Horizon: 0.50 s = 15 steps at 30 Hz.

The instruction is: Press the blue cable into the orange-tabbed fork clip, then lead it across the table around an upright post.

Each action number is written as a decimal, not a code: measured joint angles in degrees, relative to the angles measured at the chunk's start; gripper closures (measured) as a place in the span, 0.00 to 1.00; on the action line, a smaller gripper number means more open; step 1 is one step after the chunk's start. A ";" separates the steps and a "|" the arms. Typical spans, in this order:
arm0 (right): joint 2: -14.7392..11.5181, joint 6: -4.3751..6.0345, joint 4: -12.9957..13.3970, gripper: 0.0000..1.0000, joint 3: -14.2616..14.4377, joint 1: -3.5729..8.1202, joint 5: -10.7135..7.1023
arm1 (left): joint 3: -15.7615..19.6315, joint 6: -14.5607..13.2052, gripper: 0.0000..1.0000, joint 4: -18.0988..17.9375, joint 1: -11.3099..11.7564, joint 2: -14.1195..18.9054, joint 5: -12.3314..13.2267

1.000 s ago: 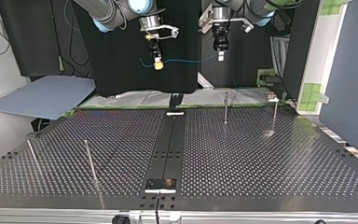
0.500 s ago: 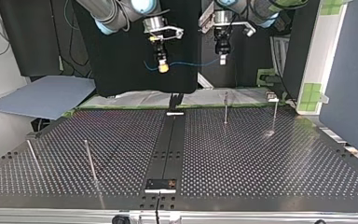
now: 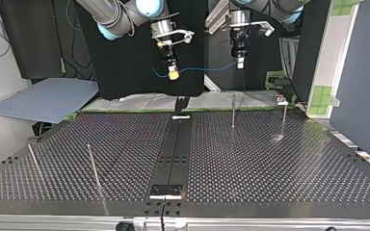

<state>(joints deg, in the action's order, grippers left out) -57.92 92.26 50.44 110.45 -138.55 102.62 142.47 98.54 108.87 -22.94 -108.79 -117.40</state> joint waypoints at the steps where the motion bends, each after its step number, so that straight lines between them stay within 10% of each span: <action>1: 0.67 0.14 0.15 1.00 -0.01 -0.04 0.07 | 0.10 0.04 1.00 -0.45 0.14 -0.19 -0.04; 15: 8.05 1.90 5.96 1.00 -0.14 0.73 0.40 | -0.26 -2.95 1.00 -4.89 2.95 -2.79 1.51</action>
<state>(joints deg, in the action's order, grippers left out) -49.87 94.16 56.40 110.31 -137.82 103.03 142.21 95.58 103.99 -19.99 -111.58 -115.89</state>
